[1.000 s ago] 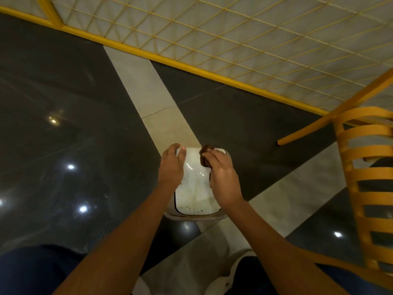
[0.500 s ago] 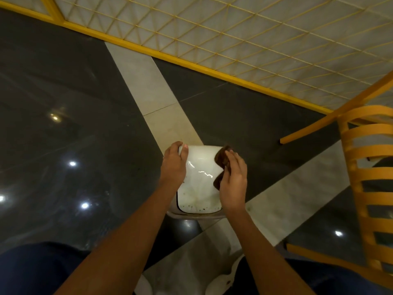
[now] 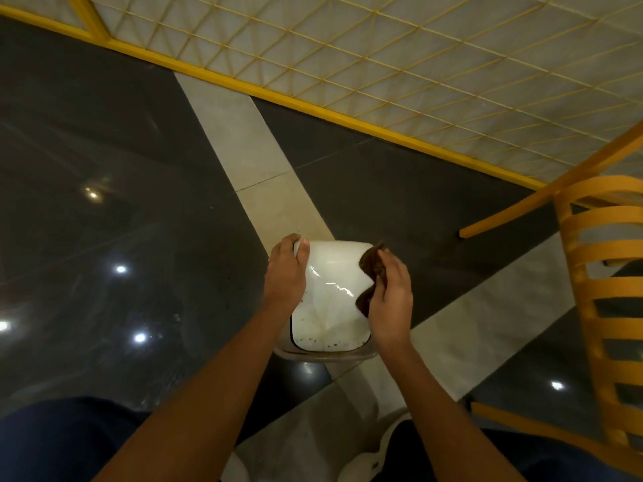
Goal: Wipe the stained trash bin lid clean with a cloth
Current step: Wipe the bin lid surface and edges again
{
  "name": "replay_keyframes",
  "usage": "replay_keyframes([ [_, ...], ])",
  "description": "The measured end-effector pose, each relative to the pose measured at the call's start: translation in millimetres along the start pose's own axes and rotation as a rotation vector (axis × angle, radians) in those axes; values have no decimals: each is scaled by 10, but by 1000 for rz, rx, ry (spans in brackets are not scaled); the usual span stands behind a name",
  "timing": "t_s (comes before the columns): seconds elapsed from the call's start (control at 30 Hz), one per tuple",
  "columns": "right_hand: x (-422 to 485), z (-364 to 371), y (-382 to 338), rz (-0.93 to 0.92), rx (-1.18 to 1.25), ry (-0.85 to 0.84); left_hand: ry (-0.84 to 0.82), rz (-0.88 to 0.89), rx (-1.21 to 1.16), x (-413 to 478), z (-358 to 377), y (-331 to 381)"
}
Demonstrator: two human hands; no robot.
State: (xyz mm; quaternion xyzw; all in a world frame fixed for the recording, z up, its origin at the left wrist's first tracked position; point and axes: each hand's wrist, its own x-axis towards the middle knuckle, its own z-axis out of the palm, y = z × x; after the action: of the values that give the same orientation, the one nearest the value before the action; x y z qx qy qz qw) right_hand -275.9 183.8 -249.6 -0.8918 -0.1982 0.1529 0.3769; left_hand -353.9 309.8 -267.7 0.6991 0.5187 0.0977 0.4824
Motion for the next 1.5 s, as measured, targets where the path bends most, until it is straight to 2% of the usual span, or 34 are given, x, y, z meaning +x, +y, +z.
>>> replay_keyframes([
  [0.2, 260, 51, -241, -92, -267, -138, -11, -11, 1, 14, -7, 2],
  [0.33, 187, 253, -512, -385, -498, -375, -14, -23, -5, 46, 4, -8],
  [0.4, 166, 266, -564, -443, -547, -459, -17, -8, -8, 54, 6, -21],
  [0.5, 270, 137, -488, -404, -432, -426, -21, -24, -14, 54, 5, -34],
  [0.63, 360, 95, -410, -256, -434, -285, -12, -23, -12, 28, 7, -8],
  [0.77, 187, 303, -582, -259, -365, -320, -18, -18, 9, 68, 14, -26],
  [0.87, 149, 403, -696, -193, -259, -346, -100, 7, -63, 132, -31, -50],
  [0.97, 187, 406, -784, -49, -84, -404, -251, -144, -261, 176, -143, -44],
  [1.03, 216, 404, -793, 49, 94, -451, -130, -81, -186, 142, -133, -6],
  [1.1, 278, 355, -749, 116, 284, -424, 43, 97, -63, -7, -68, 157],
  [1.13, 319, 305, -700, 127, 324, -391, 75, 173, -9, -87, -16, 257],
  [1.23, 512, 104, -388, -33, 60, -288, 9, 245, 238, -211, 174, 423],
  [1.3, 571, 9, -162, -87, -103, -353, -31, 241, 379, -194, 266, 394],
  [1.37, 519, 19, -16, -86, -65, -415, -27, 272, 500, -128, 316, 353],
  [1.5, 355, 100, 31, -10, -27, -320, -49, 393, 601, -37, 338, 331],
])
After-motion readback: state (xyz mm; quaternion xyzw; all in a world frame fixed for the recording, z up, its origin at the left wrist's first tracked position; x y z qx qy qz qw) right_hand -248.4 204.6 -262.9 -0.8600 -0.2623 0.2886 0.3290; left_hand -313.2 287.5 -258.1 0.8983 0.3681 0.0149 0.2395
